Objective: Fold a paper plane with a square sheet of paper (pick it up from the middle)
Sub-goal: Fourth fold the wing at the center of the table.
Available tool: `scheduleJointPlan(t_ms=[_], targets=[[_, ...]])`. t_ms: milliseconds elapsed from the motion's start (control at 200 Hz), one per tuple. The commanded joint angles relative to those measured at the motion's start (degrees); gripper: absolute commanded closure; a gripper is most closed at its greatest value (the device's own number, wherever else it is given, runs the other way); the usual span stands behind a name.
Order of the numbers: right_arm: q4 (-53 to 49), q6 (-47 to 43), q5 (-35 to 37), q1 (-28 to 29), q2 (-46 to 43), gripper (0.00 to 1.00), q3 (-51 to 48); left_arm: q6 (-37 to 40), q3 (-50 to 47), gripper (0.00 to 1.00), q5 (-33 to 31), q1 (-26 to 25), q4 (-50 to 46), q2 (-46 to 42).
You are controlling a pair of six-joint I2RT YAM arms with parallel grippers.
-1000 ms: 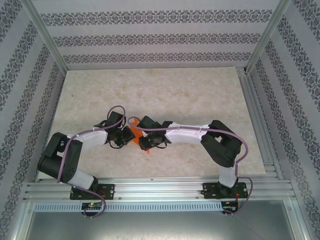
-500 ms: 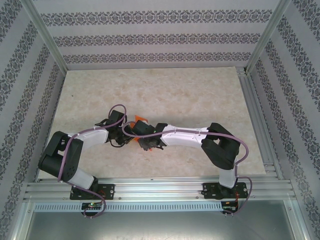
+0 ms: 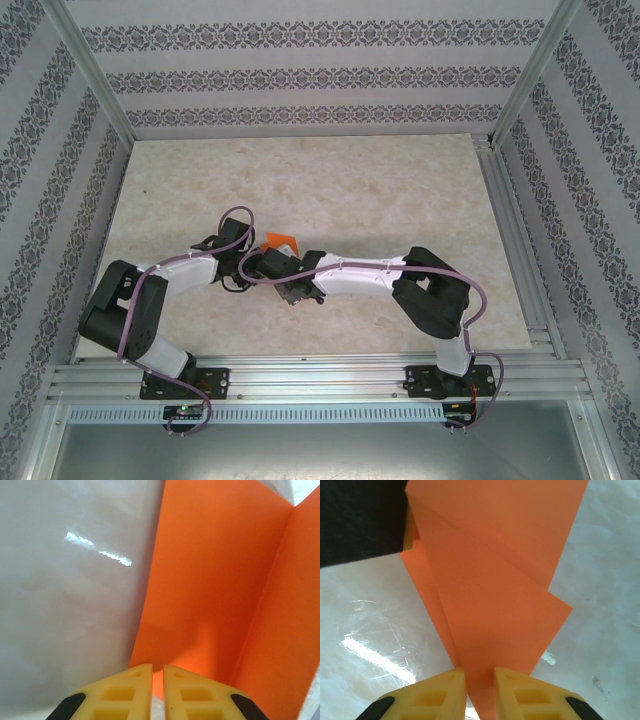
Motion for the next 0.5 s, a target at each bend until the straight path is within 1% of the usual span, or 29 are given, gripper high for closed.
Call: scheduleJointPlan(t_ms=[0, 50, 265, 444, 494], targets=[[-0.7, -0.5, 3.9, 0.6, -1.7, 0.8, -0.2, 0.7, 1.3, 0.84, 0.6, -0.8, 0.0, 0.6], [-0.8, -1.0, 4.3, 0.6, -1.3, 0.8, 0.0, 0.8, 1.6, 0.84, 0.6, -0.8, -0.4, 0.6], [-2.8, -3.5, 5.6, 0.6, 0.9, 0.74, 1.7, 1.2, 2.2, 0.84, 0.5, -0.7, -1.2, 0.9], [-2.6, -4.2, 5.3, 0.4, 1.3, 0.73, 1.0, 1.3, 2.5, 0.85, 0.7, -0.7, -1.0, 1.7], [-2.7, -4.2, 5.3, 0.4, 1.5, 0.75, 1.2, 1.4, 2.7, 0.85, 0.6, -0.8, -1.1, 1.8]])
